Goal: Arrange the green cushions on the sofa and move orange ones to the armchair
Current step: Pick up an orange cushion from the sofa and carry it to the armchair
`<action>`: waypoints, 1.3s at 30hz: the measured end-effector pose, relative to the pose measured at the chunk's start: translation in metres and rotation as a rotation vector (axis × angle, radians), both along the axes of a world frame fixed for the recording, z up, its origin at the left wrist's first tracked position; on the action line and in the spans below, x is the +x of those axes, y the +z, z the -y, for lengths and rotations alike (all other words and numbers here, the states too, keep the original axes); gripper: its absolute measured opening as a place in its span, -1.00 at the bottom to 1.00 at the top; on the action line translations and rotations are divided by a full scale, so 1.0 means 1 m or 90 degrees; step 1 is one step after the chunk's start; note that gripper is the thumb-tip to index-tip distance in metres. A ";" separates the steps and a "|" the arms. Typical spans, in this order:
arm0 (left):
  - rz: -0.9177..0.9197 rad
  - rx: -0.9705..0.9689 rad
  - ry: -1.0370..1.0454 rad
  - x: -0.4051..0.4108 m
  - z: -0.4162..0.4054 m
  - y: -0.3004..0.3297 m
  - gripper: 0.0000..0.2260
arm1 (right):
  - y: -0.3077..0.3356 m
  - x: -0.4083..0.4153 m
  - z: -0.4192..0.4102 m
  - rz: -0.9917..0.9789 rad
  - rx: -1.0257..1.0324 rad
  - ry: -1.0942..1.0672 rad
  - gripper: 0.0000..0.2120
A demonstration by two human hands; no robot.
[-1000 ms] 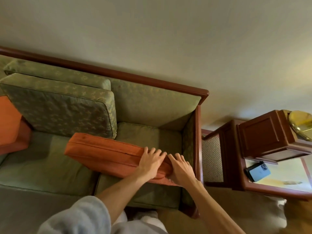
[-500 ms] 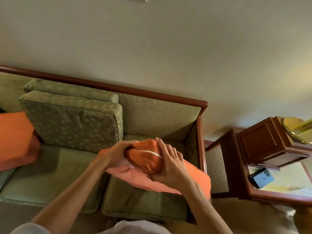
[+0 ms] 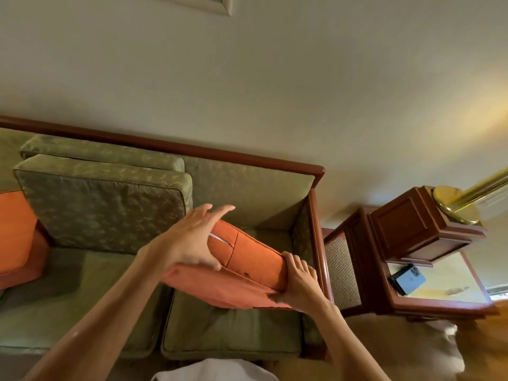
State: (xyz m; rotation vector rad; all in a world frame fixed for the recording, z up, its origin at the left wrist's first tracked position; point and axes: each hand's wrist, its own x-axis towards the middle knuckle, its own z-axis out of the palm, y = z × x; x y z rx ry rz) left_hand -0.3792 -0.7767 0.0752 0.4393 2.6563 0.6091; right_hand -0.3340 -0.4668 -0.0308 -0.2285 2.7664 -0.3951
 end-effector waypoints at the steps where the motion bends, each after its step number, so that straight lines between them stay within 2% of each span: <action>1: -0.048 -0.091 -0.024 0.001 -0.018 -0.002 0.12 | 0.000 0.002 0.002 -0.003 -0.008 0.001 0.07; 2: -0.088 -0.172 -0.060 0.005 -0.040 -0.003 0.08 | 0.000 0.004 0.005 -0.009 -0.020 -0.001 0.06; 4: -0.093 -0.267 -0.152 0.016 -0.088 -0.019 0.04 | -0.001 0.010 0.014 -0.033 -0.060 -0.012 0.06; 7: -0.101 -0.342 -0.215 0.040 -0.144 -0.062 0.01 | -0.012 0.021 0.023 -0.060 -0.135 -0.037 0.08; 10: -0.155 -0.301 -0.174 0.054 -0.156 -0.092 -0.11 | -0.020 0.034 0.024 -0.053 -0.046 -0.018 0.05; 12: -0.194 -0.255 -0.160 0.055 -0.149 -0.100 -0.19 | -0.019 0.039 0.021 -0.048 -0.001 -0.030 -0.05; 15: -0.219 -0.189 -0.133 0.048 -0.138 -0.089 -0.36 | 0.001 0.028 0.022 -0.026 -0.033 -0.022 -0.29; 18: -0.234 -0.135 -0.097 0.025 -0.114 -0.059 -0.45 | 0.043 0.001 0.034 -0.054 -0.042 0.026 -0.32; 21: -0.241 -0.048 -0.059 0.006 -0.068 -0.026 -0.33 | 0.098 -0.020 0.055 -0.149 -0.033 0.118 -0.32; 25: -0.157 0.105 -0.014 0.015 -0.009 -0.014 -0.20 | 0.133 -0.021 0.098 -0.236 -0.021 0.220 -0.40; 28: -0.055 0.175 0.066 0.034 0.016 -0.069 -0.08 | 0.104 -0.016 0.132 -0.185 -0.026 0.247 -0.25; 32: -0.003 0.160 0.171 0.049 0.050 -0.135 0.12 | 0.046 -0.007 0.155 -0.080 -0.135 0.228 0.00; 36: 0.018 0.175 0.189 0.057 0.077 -0.131 0.14 | 0.016 -0.011 0.181 -0.068 -0.133 0.230 0.18; 39: 0.048 0.173 0.215 0.061 0.090 -0.125 0.05 | -0.006 -0.022 0.182 -0.011 -0.057 0.236 0.12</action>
